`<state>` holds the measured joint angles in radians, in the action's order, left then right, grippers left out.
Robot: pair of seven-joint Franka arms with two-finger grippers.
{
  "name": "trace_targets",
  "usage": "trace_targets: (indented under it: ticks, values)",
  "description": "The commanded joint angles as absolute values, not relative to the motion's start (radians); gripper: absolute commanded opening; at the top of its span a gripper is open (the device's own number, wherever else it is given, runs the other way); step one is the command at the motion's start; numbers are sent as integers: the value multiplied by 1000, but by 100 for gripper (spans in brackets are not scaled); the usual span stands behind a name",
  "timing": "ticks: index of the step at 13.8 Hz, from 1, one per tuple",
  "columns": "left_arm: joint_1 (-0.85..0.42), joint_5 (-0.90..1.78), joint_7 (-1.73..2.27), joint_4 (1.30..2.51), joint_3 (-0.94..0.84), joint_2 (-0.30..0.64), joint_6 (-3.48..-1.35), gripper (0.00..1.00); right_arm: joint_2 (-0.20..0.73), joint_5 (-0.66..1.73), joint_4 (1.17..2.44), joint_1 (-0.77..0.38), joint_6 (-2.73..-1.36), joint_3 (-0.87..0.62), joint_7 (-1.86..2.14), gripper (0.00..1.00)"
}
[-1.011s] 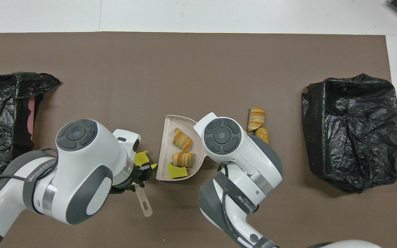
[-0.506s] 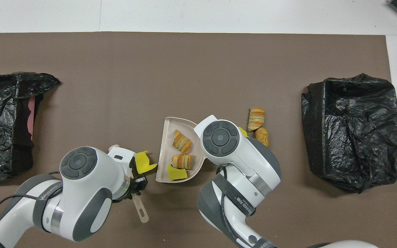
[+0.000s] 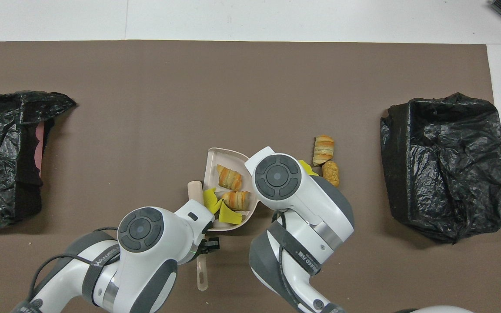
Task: Sweep and dump trash in bin
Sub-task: 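Sweep the remaining pieces with the left gripper into the held dustpan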
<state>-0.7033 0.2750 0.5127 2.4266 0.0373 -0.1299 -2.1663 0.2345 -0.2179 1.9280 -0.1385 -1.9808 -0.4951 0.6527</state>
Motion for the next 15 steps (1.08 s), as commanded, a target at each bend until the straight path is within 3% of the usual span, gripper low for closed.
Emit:
trace_targets:
  ticks: [1,8,15]
  values:
    - [-704,301,451,2404,55,-109,-2174,0,209,-204,1956,-132,-1983,-500,629,0]
    - [-557,209,468,2352,60,-84,-2097,0,206,-204,1933,-103,-1968,-489,580,0]
    - [-571,198,506,2293,46,-69,-2079,0,176,-202,1931,-74,-1947,-474,620,0]
